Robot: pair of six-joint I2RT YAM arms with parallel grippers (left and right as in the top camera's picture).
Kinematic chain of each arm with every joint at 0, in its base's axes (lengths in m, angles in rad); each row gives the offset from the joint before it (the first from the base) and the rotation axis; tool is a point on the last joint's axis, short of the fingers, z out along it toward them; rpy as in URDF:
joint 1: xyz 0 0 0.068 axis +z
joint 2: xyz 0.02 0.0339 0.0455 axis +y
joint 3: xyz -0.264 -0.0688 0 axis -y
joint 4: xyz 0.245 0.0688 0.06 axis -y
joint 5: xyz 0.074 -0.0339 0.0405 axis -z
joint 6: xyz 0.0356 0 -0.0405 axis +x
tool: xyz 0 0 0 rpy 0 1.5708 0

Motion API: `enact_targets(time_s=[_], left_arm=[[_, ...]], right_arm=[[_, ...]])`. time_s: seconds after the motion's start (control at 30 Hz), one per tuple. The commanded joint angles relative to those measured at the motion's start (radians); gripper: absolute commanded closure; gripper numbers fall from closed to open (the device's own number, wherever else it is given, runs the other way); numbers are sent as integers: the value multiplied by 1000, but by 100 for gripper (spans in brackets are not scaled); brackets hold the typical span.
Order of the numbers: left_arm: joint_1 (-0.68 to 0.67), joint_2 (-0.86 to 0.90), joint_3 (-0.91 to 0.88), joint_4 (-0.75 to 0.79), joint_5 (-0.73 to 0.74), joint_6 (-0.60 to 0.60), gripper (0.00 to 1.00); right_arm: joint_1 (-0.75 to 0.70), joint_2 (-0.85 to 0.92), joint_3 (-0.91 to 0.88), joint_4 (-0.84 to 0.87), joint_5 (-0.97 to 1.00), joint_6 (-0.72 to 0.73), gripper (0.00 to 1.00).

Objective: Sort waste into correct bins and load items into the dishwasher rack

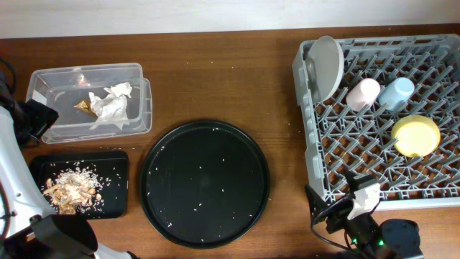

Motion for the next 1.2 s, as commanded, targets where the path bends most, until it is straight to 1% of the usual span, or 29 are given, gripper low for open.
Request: enact_targets(time_s=[0.0, 0.23, 0.6, 0.73, 0.77, 0.97, 1.17], left_arm=[[5, 0, 15, -1, -4, 12, 1], [5, 0, 15, -1, -4, 12, 1], [5, 0, 15, -1, -4, 12, 1], [5, 0, 15, -1, -4, 12, 1], [5, 0, 15, -1, -4, 12, 1], [5, 0, 15, -1, -4, 12, 1], [5, 0, 15, -1, -4, 12, 1]], right_arm=[[6, -42, -45, 55, 89, 0, 2], [6, -41, -175, 290, 114, 0, 2], [-39, -42, -357, 554, 118, 11, 2], [-57, -42, -408, 626, 141, 69, 2], [-59, -42, -438, 683, 141, 69, 2], [-60, -42, -436, 683, 220, 67, 2], [-84, -42, -436, 591, 241, -2, 2]])
